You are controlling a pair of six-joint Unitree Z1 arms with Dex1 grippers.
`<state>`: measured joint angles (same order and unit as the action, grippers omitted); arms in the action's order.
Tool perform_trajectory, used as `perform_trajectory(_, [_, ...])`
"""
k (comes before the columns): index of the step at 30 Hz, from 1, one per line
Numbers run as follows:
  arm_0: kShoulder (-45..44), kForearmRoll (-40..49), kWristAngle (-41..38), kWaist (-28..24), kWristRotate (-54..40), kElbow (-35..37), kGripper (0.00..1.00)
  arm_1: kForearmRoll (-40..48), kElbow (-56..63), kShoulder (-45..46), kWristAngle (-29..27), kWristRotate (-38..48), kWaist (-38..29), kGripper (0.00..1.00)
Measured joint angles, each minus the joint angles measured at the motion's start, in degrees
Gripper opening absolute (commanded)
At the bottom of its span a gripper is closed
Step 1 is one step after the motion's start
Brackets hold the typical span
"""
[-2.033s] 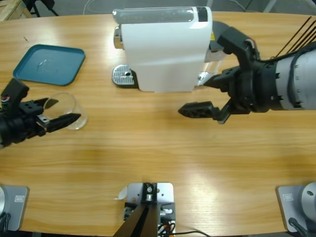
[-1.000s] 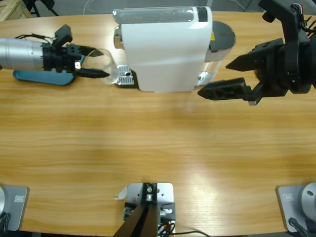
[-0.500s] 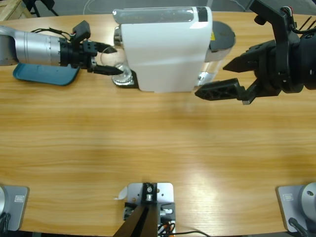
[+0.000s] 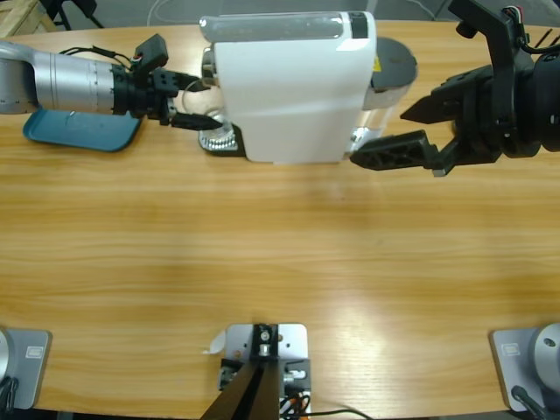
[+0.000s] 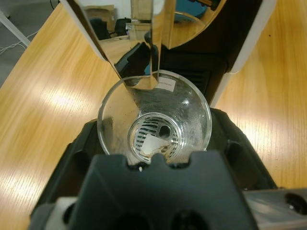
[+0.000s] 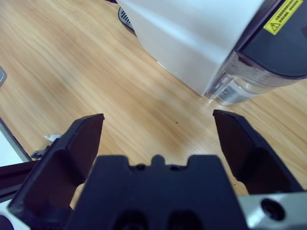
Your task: Pour coffee
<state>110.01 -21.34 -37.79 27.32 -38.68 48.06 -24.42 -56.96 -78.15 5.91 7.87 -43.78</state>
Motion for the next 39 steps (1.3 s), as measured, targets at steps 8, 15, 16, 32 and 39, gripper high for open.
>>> perform_trajectory(8, [0.0, 0.0, 0.0, 0.0, 1.2, 0.0, 0.998, 0.0, 0.0, 0.0, 0.0, 0.0, 0.0, 1.000])
perform_trajectory(15, [-0.1, -0.2, -7.8, -3.0, 1.2, -0.8, 1.000, 0.0, 0.0, 0.0, 0.0, 0.0, 0.0, 1.000])
perform_trajectory(16, [-0.4, -0.2, -8.6, -3.8, 1.2, -1.5, 1.000, 0.0, 0.0, 0.0, 0.0, 0.0, 0.0, 1.000])
perform_trajectory(32, [-23.9, 0.3, 12.2, -7.2, 11.4, -16.1, 1.000, -3.5, -5.7, -0.3, -1.1, 0.0, 0.0, 1.000])
perform_trajectory(39, [-44.6, 21.5, 27.6, -5.4, 39.8, -14.9, 1.000, -16.3, -19.2, -5.9, -8.3, 0.0, 0.1, 1.000])
